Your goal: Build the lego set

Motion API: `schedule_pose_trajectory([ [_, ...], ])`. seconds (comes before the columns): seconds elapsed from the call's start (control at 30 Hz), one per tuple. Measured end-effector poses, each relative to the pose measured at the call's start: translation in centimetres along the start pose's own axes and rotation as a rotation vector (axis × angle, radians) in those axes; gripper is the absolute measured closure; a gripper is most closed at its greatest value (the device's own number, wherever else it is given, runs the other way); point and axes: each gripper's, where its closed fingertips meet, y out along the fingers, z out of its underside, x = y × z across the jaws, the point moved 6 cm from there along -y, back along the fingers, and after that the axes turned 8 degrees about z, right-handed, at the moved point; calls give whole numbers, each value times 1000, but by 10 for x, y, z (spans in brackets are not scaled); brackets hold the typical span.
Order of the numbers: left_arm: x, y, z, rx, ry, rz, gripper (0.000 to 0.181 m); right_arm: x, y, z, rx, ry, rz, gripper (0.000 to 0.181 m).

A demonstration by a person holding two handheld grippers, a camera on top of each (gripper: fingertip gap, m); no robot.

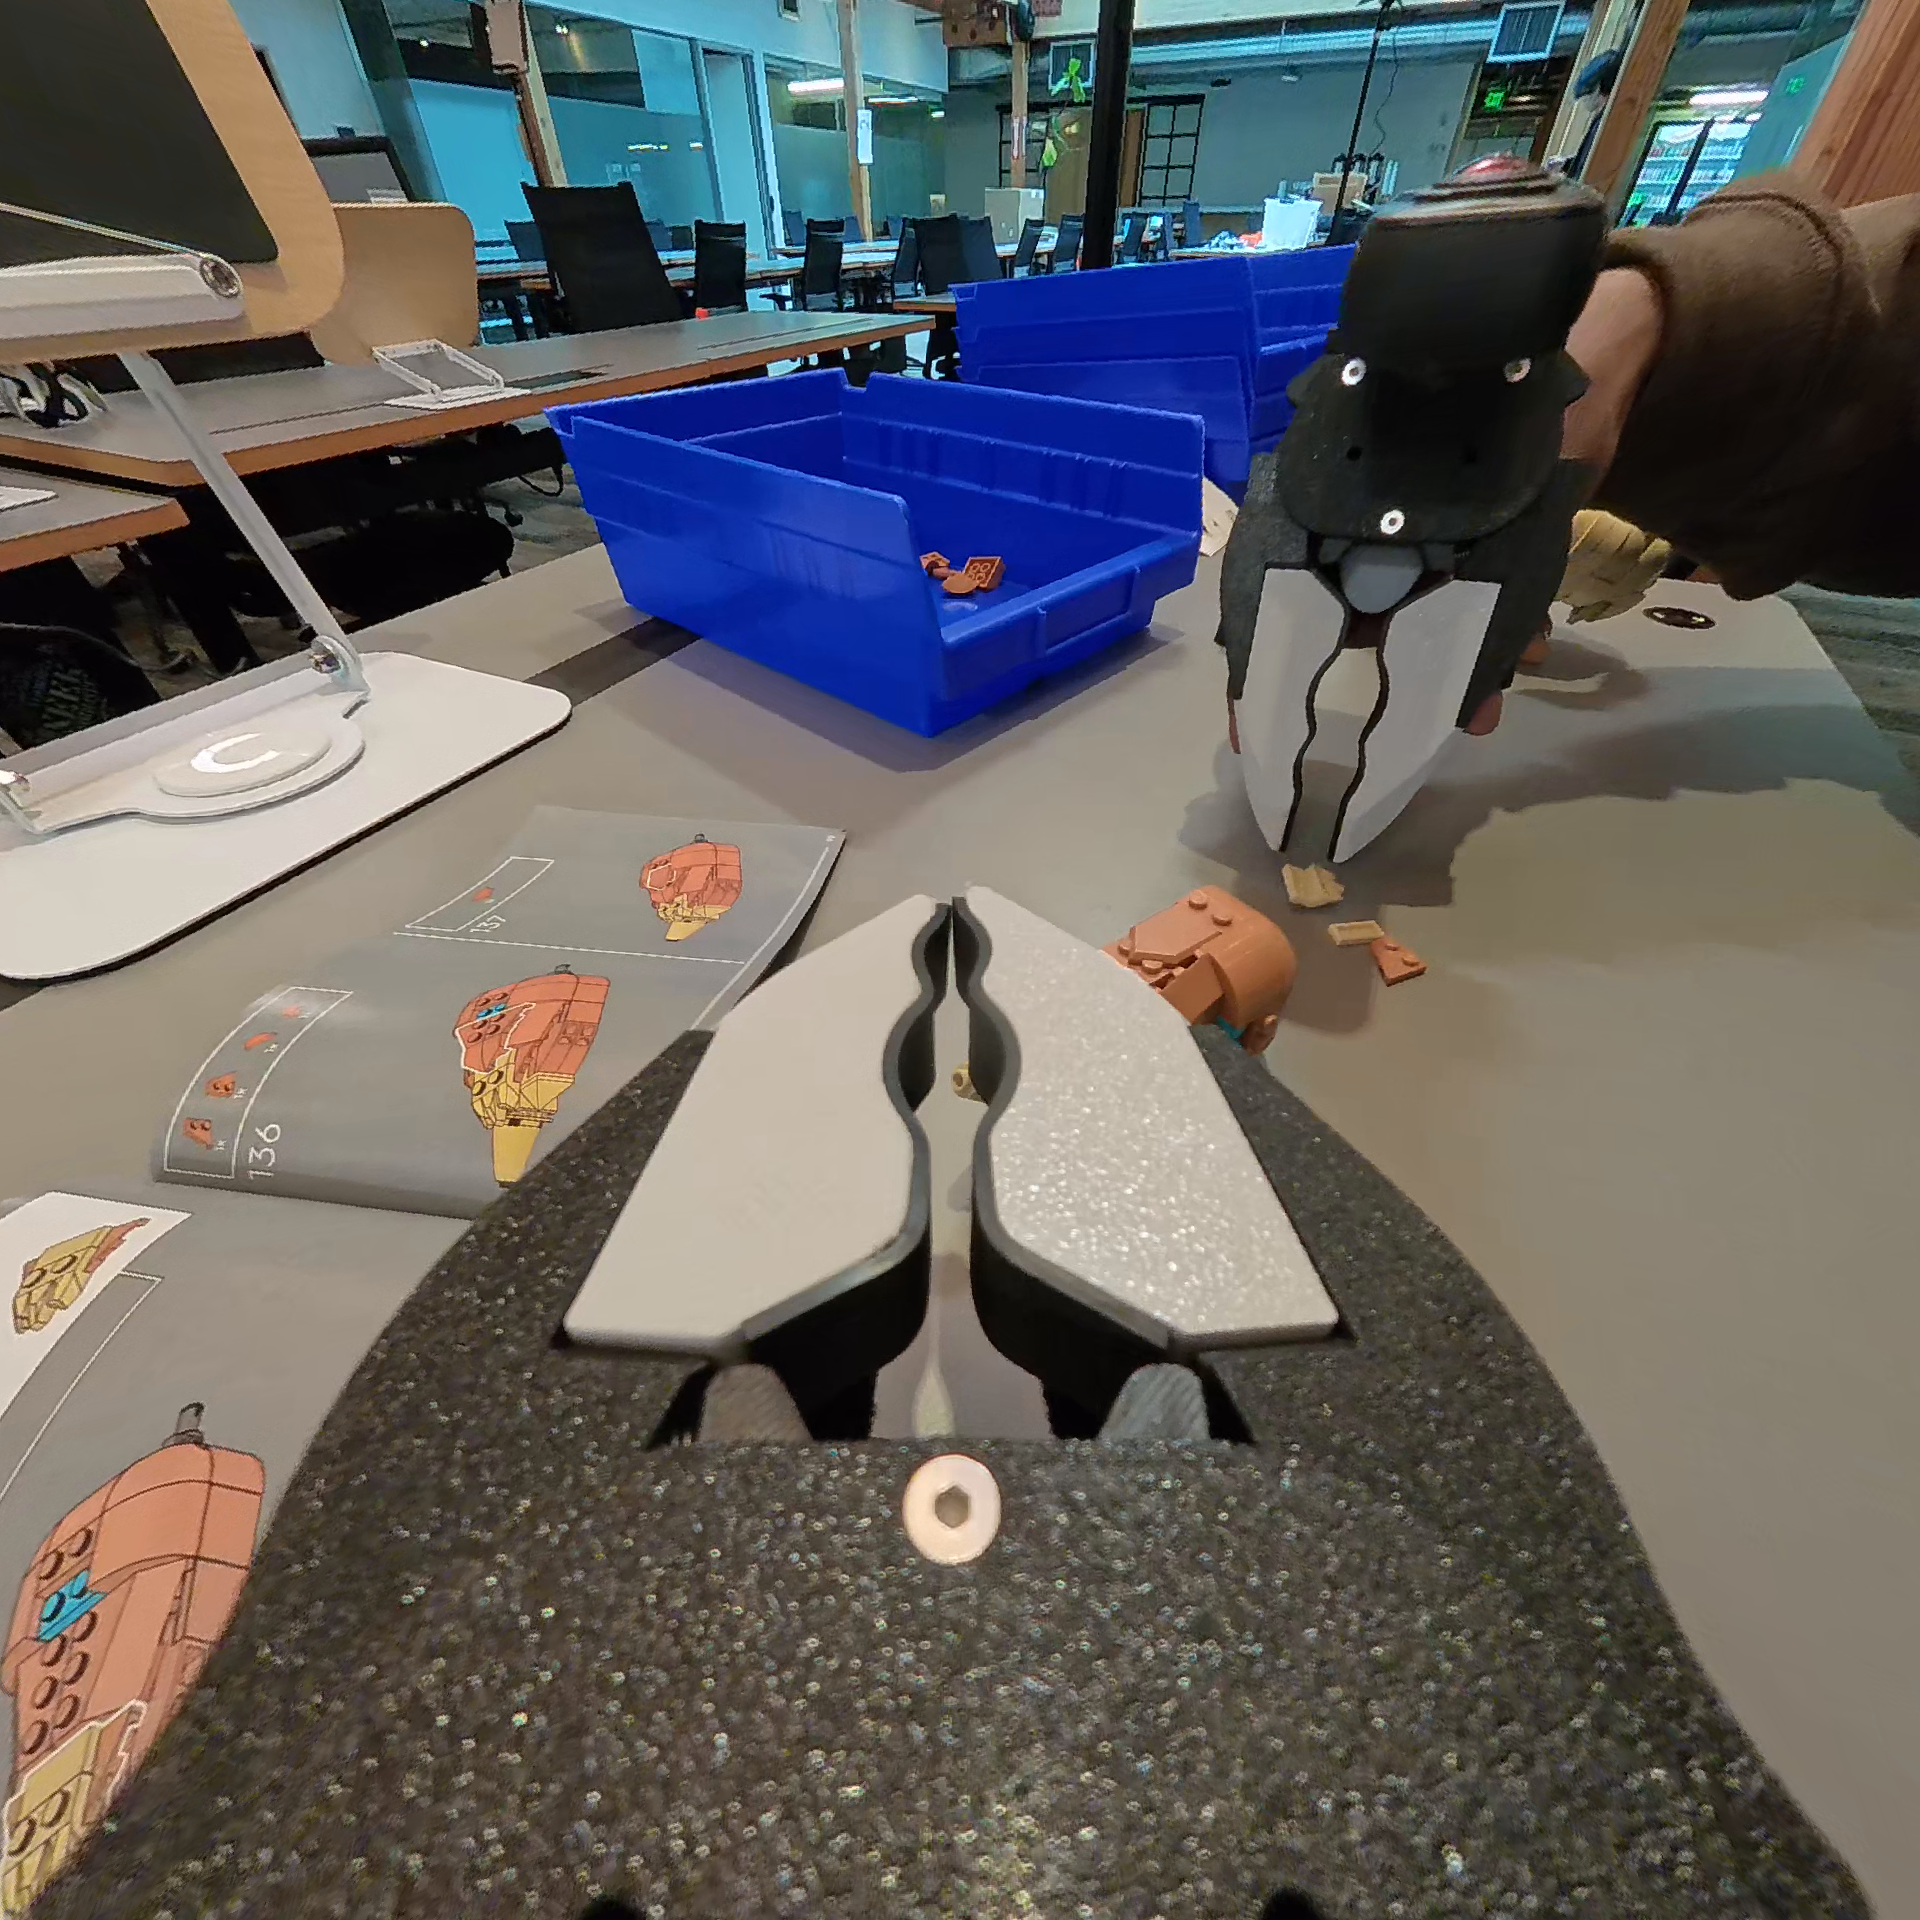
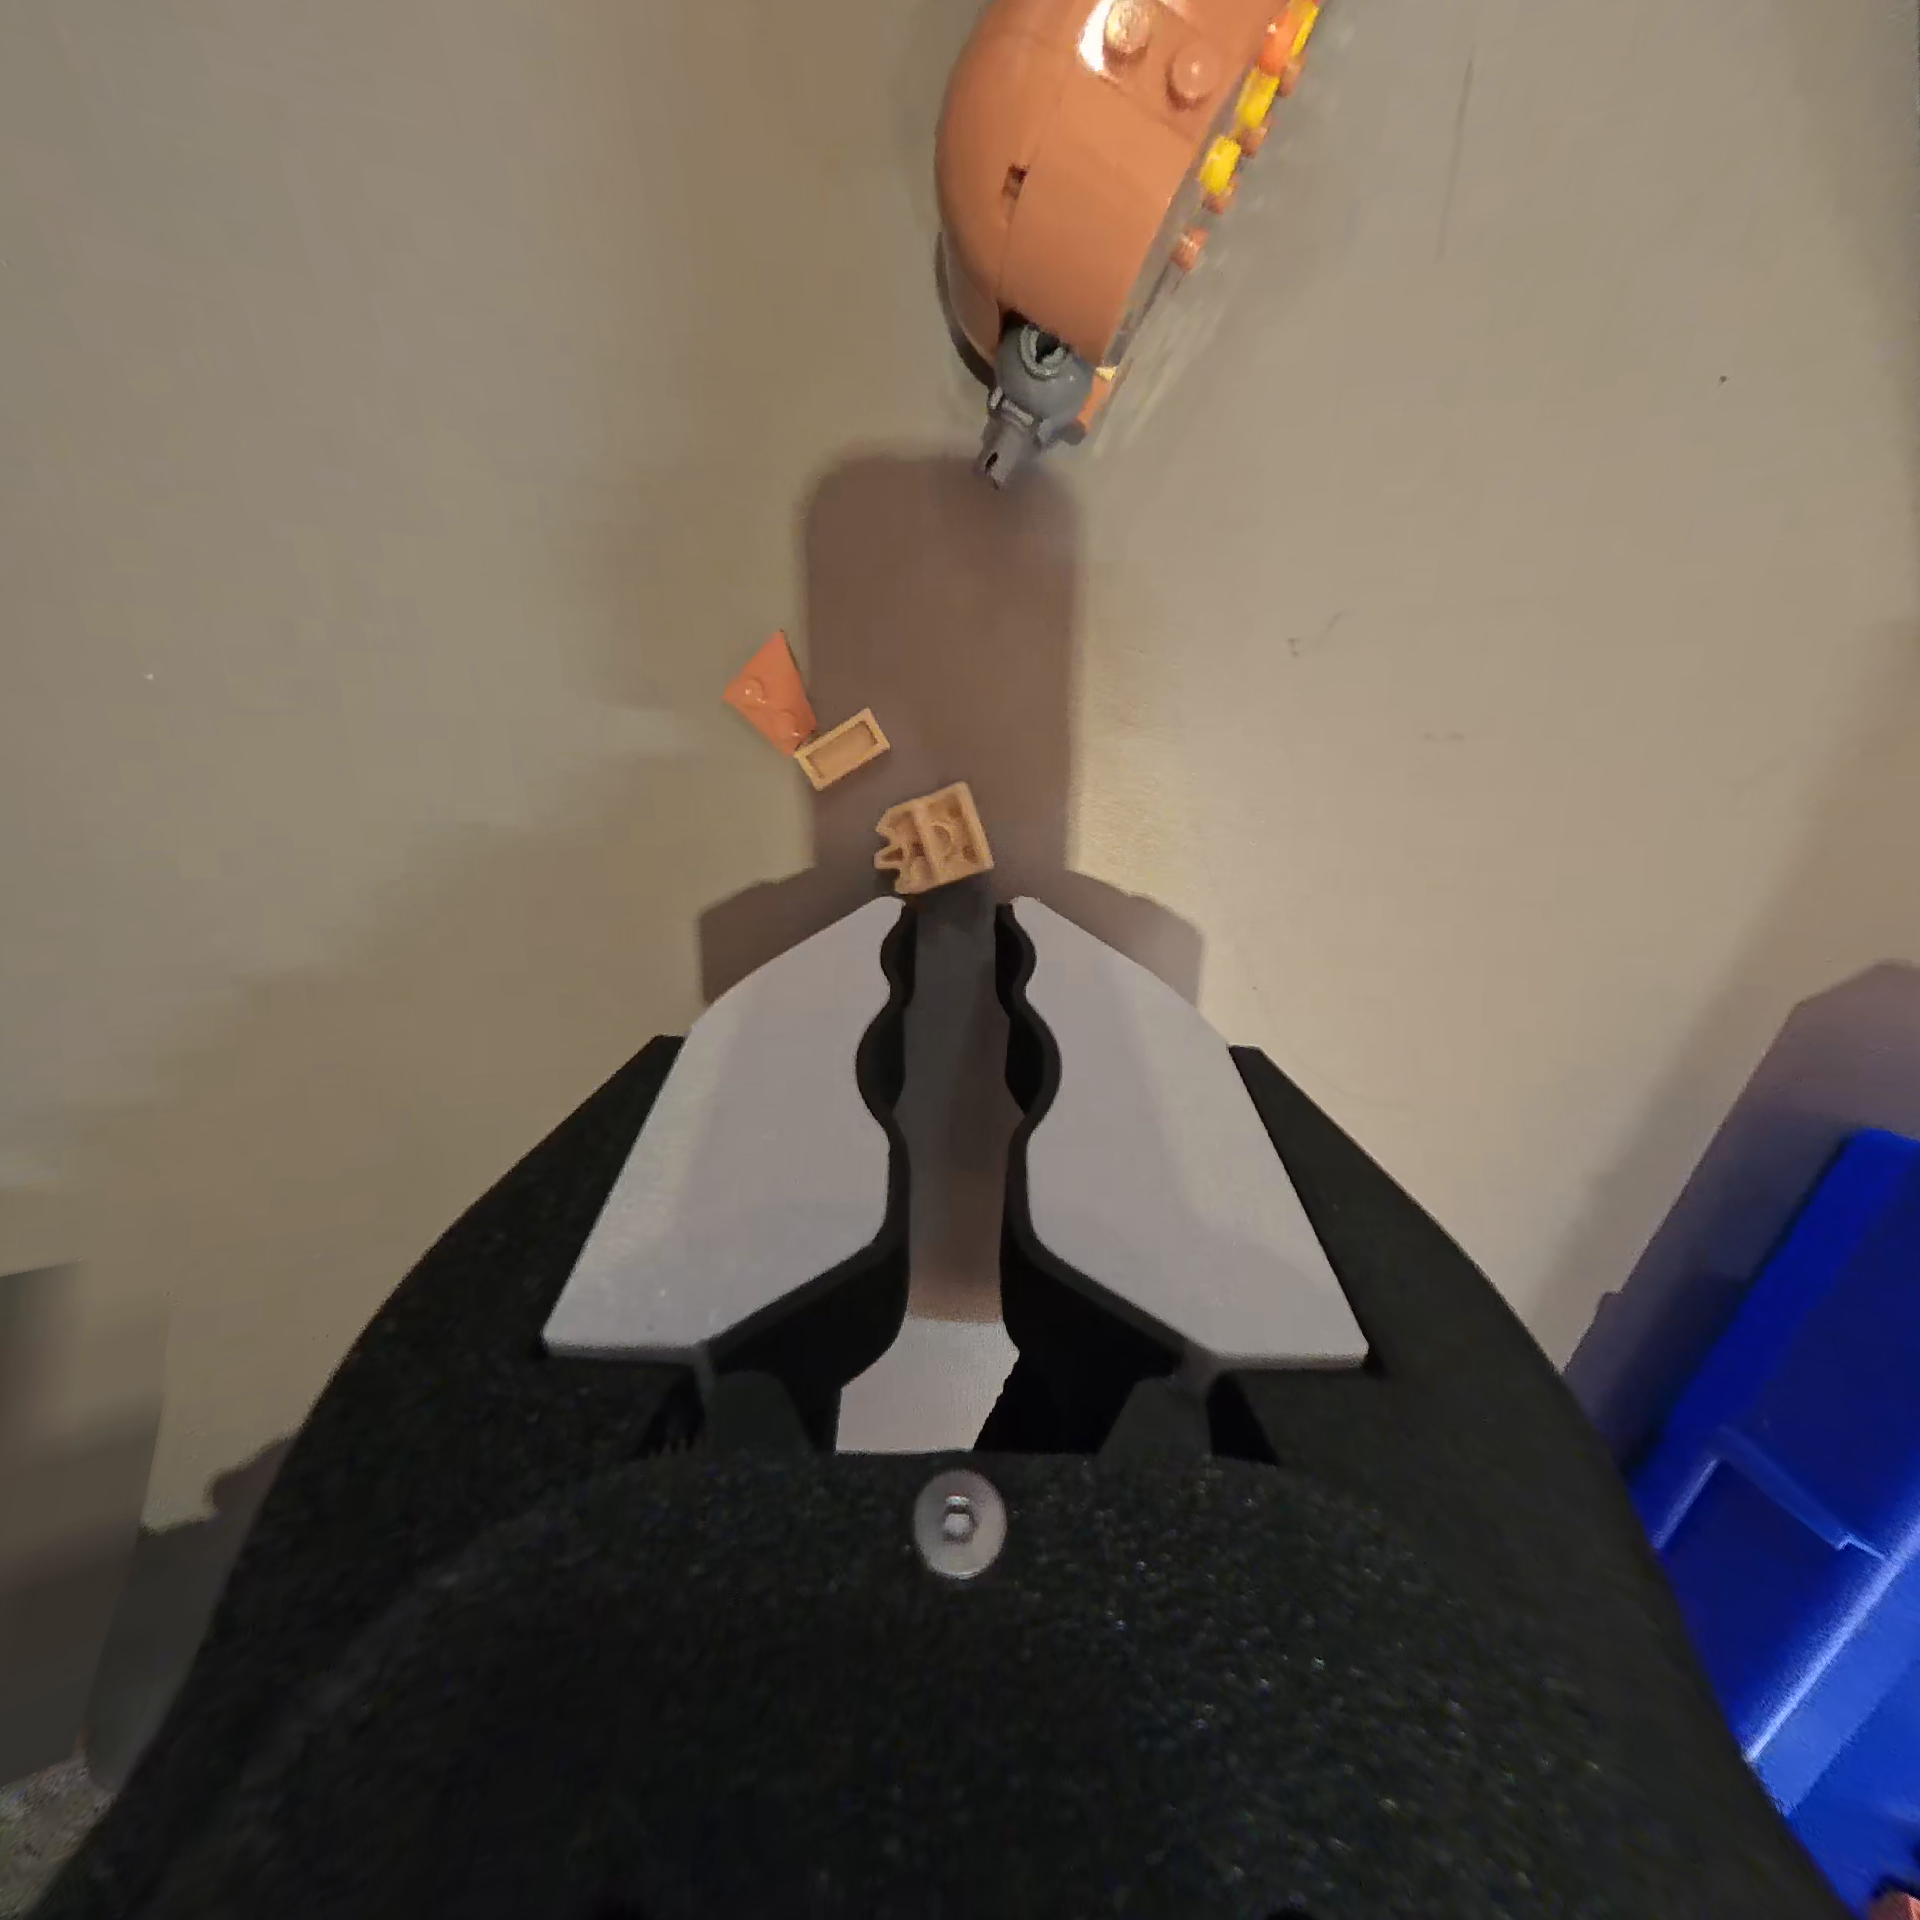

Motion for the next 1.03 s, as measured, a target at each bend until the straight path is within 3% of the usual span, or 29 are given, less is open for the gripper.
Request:
schedule_pose_trajectory([
  [0.03,0,0,0,-3,0,2,181,0,-1,0,-5,4,-1,166],
  [0.27,-2,1,-1,-16,50,-6,181,-27,-12,-8,-173,114,105,163],
  [0.5,2,-3,-1,-56,74,-47,178,-65,-4,-31,-525,238,306,161],
  [0.73,4,-9,-6,-119,57,-72,177,-61,-1,-24,-635,202,432,162],
  [1.03,-6,-5,-8,-108,182,-86,176,-59,-15,-20,-718,220,574,166],
])
